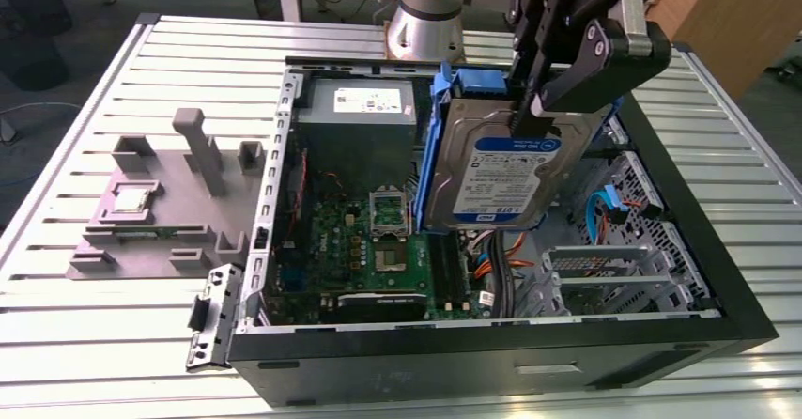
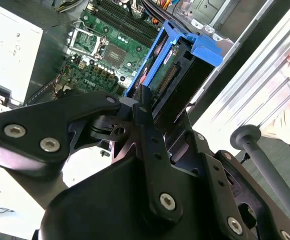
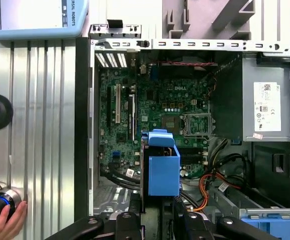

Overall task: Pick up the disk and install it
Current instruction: 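Pick up the disk, then insert the disk into the insertion slot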

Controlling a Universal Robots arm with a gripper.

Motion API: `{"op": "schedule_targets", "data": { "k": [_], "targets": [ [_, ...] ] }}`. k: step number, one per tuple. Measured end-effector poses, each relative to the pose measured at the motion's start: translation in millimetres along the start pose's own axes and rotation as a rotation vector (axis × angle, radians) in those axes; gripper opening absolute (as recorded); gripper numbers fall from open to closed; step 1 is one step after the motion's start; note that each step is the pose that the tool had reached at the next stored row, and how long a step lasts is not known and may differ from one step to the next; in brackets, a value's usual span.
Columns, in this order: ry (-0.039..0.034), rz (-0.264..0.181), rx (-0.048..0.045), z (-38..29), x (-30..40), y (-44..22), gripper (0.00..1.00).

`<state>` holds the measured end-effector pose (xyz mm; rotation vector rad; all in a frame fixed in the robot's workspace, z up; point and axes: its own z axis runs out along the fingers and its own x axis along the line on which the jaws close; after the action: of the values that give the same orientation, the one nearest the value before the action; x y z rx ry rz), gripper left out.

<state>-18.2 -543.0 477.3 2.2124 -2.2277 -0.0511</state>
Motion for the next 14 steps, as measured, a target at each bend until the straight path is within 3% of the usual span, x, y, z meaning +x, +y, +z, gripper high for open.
{"op": "schedule_targets", "data": {
  "k": [14],
  "targets": [
    [0.0000, 0.000, 0.0000, -0.1, 1.9, -1.6, 0.35]
  ]
}}
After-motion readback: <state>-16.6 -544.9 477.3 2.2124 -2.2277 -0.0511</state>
